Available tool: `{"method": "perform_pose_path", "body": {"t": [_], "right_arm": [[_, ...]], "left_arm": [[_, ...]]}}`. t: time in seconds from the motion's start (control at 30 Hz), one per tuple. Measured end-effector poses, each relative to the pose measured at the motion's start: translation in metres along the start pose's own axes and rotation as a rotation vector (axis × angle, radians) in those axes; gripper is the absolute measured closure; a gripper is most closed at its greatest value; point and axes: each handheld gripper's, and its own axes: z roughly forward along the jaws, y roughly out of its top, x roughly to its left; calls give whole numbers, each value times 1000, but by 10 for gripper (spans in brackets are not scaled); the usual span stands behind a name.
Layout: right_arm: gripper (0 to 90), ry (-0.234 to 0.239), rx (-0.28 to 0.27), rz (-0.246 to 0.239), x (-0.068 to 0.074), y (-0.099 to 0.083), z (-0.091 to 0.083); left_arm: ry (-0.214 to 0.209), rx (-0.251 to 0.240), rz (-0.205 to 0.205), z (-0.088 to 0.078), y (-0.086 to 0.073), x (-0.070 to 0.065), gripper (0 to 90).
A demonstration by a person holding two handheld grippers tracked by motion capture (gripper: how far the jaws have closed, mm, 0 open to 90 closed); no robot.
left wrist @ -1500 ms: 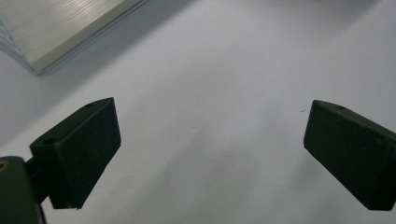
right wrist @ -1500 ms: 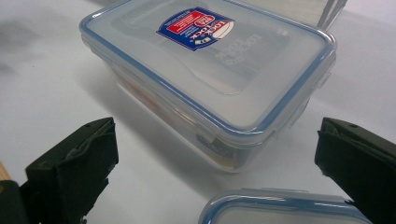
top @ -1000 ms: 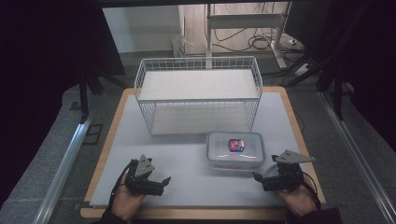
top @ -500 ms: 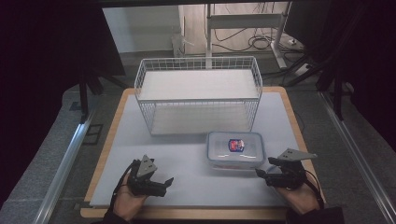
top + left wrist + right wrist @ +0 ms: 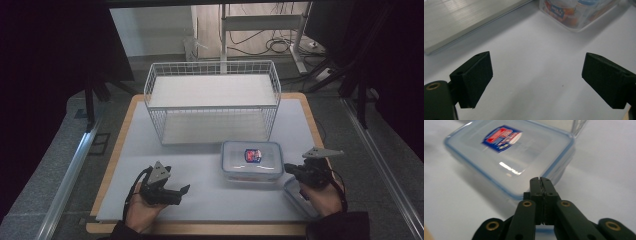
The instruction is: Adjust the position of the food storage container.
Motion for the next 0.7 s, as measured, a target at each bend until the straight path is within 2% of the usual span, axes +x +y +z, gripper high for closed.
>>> {"method": "perform_pose_path", "body": {"t": [0.03, 0.1, 0.23, 0.47, 0.6, 0.7], "right_arm": [[896, -21, 8, 5, -5, 4, 4], [896, -28, 13, 8, -8, 6, 6], [896, -104, 50, 34, -22, 13, 21], [896, -111, 93, 61, -26, 18, 36], [897, -126, 93, 65, -25, 22, 37], [898, -133, 92, 65, -23, 23, 39]], "left_arm": [[-4, -10, 0, 3, 2, 2, 100], [-4, -11, 4, 5, 4, 2, 100], [8, -13, 24, 14, 11, 5, 100], [37, 4, 6, 21, 21, 10, 170], [46, 12, -3, 24, 23, 14, 244], [42, 13, -16, 27, 24, 18, 346]]}}
